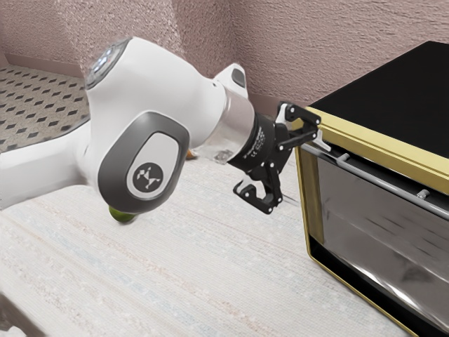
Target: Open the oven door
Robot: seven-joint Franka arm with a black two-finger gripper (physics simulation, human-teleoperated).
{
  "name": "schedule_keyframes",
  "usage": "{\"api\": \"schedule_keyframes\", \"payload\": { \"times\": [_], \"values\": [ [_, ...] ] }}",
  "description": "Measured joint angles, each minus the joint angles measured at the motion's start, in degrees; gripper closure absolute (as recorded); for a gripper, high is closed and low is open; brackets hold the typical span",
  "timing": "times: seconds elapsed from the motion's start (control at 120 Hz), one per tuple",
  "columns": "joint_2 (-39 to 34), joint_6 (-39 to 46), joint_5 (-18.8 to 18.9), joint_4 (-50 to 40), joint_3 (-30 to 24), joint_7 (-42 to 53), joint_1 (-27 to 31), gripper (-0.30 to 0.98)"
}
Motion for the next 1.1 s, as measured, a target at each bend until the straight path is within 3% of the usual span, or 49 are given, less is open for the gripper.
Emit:
{"api": "schedule_keyframes", "payload": {
  "times": [0.333, 0.5, 0.783, 0.85, 0.925, 0.983, 1.017, 1.1],
  "values": [
    [0.8, 0.07, -1.18, -1.4, 0.14, -0.13, 0.88, 0.0],
    [-4.41, 0.49, -0.08, -8.95, -1.01, -0.18, 3.11, 0.0],
    [-25.88, 1.79, -2.22, -29.44, -16.73, -0.26, 19.68, 0.0],
    [-34.58, 1.94, -6.71, -35.89, -23.52, 0.08, 26.18, 0.0],
    [-43.82, 1.14, -14.84, -39.3, -33.14, 1.23, 35.41, 0.0],
    [-46.25, 0.12, -19.18, -38.62, -36.3, 2.4, 39.49, 0.0],
    [-45.87, -1.41, -19.65, -35.91, -36.59, 3.02, 41.14, 0.0],
    [-32.82, -13.96, -10.53, -11.0, -29.95, 4.83, 43.3, 0.01]
  ]
}}
